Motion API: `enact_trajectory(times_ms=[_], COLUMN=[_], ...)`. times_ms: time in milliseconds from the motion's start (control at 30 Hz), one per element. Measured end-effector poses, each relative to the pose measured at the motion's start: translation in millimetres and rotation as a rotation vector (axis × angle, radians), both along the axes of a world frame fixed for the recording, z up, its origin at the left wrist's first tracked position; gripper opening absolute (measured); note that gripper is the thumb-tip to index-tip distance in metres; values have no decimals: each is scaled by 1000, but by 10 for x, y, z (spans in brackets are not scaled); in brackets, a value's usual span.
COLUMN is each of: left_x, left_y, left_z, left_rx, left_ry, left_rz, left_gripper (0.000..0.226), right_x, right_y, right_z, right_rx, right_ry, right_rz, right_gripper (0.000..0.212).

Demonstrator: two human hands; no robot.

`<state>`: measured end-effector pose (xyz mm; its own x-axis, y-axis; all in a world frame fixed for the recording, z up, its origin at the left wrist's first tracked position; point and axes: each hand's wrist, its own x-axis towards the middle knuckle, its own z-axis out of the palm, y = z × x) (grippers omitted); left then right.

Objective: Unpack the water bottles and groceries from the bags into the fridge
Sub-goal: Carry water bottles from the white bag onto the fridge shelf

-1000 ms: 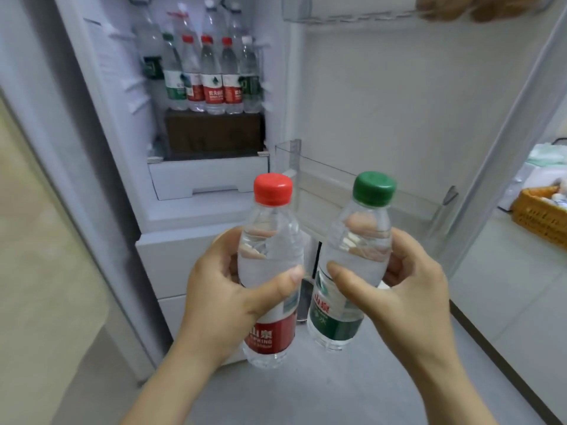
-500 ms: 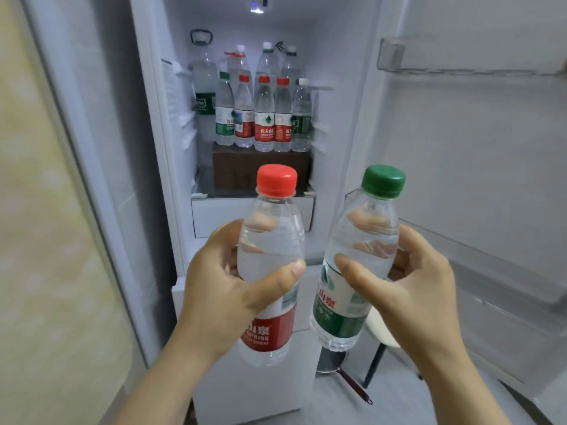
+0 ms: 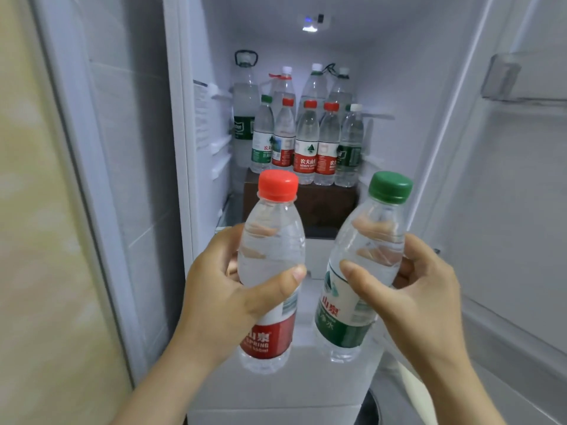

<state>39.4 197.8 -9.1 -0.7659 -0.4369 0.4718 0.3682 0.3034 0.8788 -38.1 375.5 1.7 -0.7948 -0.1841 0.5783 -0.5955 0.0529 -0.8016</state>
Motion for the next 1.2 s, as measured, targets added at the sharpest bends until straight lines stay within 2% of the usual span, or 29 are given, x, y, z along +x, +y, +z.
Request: enact_trajectory(times_ms=[167,467,733,1133,1200], left_x=[-388,-938,-1485,-2181,-2258], left_y=[-105,-453,-981,-1601,-1655], left_z=[32,24,122,311,315], left_rx=[-17,-1,-31,-18,-19], left_ry=[-17,-26,3,69,64], left_rz=[88,169,145,99,112], left_gripper=[69,59,64,47,52], right_x=[-505,-1210,-1754,-2435,-2547], right_y=[-168,-639,-1139,-1744,-1806], right_z=[76,96,161,360,399], right_rx=[-2,-24,-14,-25,-13], right_ry=[11,-8,6,102,113], right_rz=[56,135,80,41,41], right_gripper=[34,33,40,30,27])
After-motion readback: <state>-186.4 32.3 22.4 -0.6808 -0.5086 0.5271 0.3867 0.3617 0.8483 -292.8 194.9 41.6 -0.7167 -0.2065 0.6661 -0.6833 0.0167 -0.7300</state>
